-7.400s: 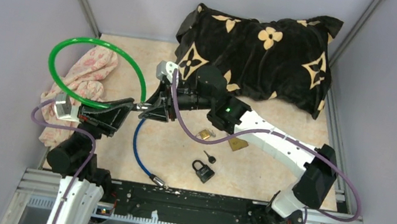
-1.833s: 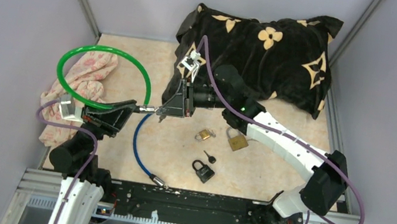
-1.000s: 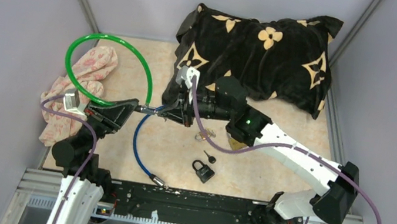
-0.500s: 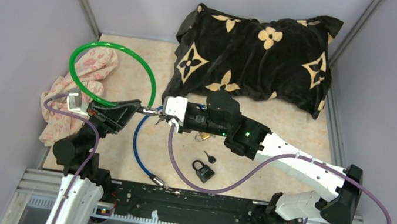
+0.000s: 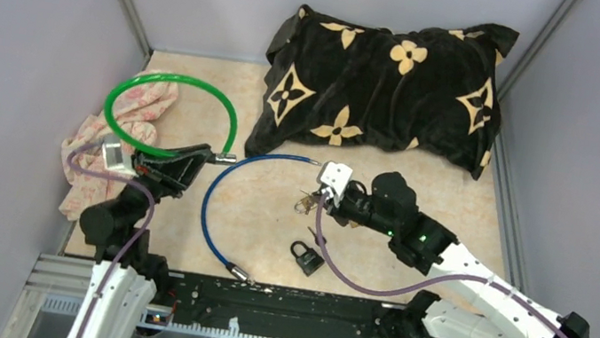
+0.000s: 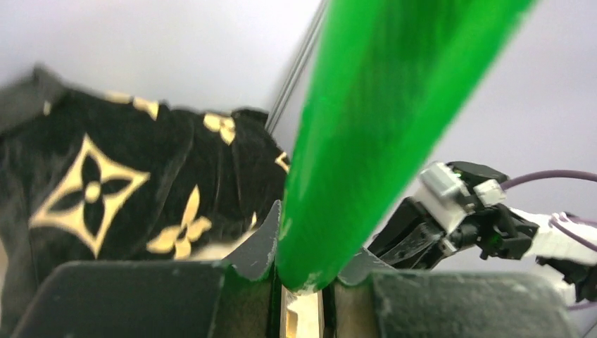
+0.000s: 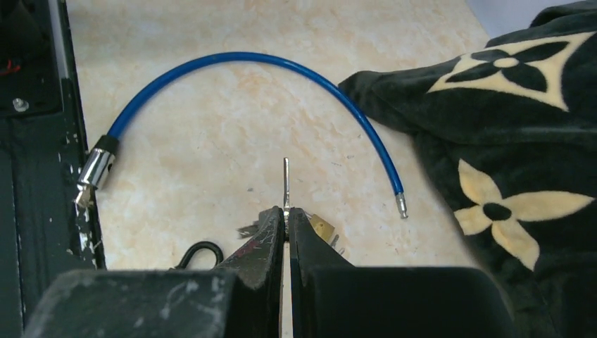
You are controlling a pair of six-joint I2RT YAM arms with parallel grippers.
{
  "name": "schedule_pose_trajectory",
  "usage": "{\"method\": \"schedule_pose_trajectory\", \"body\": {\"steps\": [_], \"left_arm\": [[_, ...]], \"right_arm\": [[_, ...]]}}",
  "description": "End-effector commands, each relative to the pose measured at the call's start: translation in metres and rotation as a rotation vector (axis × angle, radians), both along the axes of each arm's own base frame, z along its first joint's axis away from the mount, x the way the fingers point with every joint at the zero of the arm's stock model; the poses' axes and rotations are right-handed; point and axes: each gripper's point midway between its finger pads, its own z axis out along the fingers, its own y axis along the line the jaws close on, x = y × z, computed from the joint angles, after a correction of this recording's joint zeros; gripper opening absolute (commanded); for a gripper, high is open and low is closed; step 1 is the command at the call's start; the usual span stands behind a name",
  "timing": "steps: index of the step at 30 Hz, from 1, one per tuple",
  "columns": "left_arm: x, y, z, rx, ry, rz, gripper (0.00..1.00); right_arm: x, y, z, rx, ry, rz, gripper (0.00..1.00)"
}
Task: Lock with the key
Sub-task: Place the lock at the center of the board, then place the key at the center of the board.
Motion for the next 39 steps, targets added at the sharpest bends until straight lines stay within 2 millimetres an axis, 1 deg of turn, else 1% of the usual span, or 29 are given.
{"method": "schedule_pose_trajectory", "body": {"steps": [1,2,4,6,8,9,10,14,18,19,20,21,22,25,27,29,32,33,35,36,37,39], "left_arm": [[0.044,-0.001,-0.071,-0.067,0.458,-0.022,0.0],[0.049,-0.005,-0.097,-0.06,0.581,-0.038,0.0],[0.049,-0.015,-0.139,-0.02,0.754,-0.097,0.0],[0.04,-0.03,-0.175,0.021,0.904,-0.191,0.0],[0.027,-0.046,-0.207,0.077,1.033,-0.278,0.0],[0.02,-0.053,-0.22,0.105,1.083,-0.3,0.0],[0.017,-0.058,-0.231,0.122,1.129,-0.304,0.0],[0.015,-0.072,-0.259,0.113,1.243,-0.337,0.0],[-0.003,-0.076,-0.313,0.138,1.488,-0.282,0.0],[-0.008,-0.077,-0.323,0.144,1.539,-0.267,0.0],[-0.013,-0.08,-0.33,0.157,1.571,-0.266,0.0],[-0.015,-0.081,-0.334,0.162,1.592,-0.26,0.03],[-0.017,-0.082,-0.339,0.172,1.615,-0.252,0.14],[-0.021,-0.076,-0.353,0.181,1.692,-0.187,0.51],[-0.025,-0.071,-0.358,0.184,1.731,-0.148,0.67],[-0.026,-0.066,-0.361,0.183,1.755,-0.109,0.76],[-0.029,-0.056,-0.36,0.174,1.778,-0.05,0.96],[-0.03,-0.052,-0.361,0.171,1.788,-0.029,0.98],[-0.032,-0.042,-0.363,0.158,1.816,0.021,0.99],[-0.033,-0.036,-0.363,0.149,1.829,0.045,0.99],[-0.033,-0.032,-0.362,0.141,1.834,0.063,0.99],[-0.034,-0.024,-0.361,0.13,1.838,0.093,0.99]], "right_arm": [[0.007,-0.007,0.033,0.142,0.012,-0.116,0.0],[0.008,-0.007,0.033,0.153,0.027,-0.126,0.0],[0.009,-0.004,0.03,0.172,0.06,-0.141,0.0],[0.011,-0.001,0.027,0.186,0.098,-0.156,0.0],[0.011,0.007,0.018,0.192,0.16,-0.158,0.0],[0.011,0.011,0.012,0.193,0.197,-0.159,0.0],[0.011,0.016,0.011,0.214,0.218,-0.154,0.0],[0.011,0.035,-0.012,0.258,0.356,-0.162,0.0],[0.01,0.056,-0.029,0.274,0.45,-0.163,0.0],[0.012,0.06,-0.035,0.271,0.478,-0.172,0.0],[0.014,0.066,-0.037,0.275,0.503,-0.179,0.0],[0.016,0.071,-0.043,0.272,0.529,-0.19,0.0],[0.02,0.075,-0.048,0.274,0.552,-0.201,0.0],[0.031,0.09,-0.069,0.261,0.627,-0.246,0.0],[0.039,0.101,-0.085,0.233,0.679,-0.282,0.0],[0.045,0.113,-0.104,0.196,0.737,-0.305,0.0],[0.051,0.126,-0.136,0.115,0.822,-0.347,0.0],[0.052,0.128,-0.145,0.091,0.842,-0.358,0.03],[0.054,0.13,-0.155,0.052,0.859,-0.373,0.19],[0.055,0.129,-0.156,0.035,0.858,-0.383,0.27],[0.057,0.128,-0.156,0.023,0.849,-0.388,0.34],[0.061,0.126,-0.145,0.015,0.821,-0.395,0.49]]}}
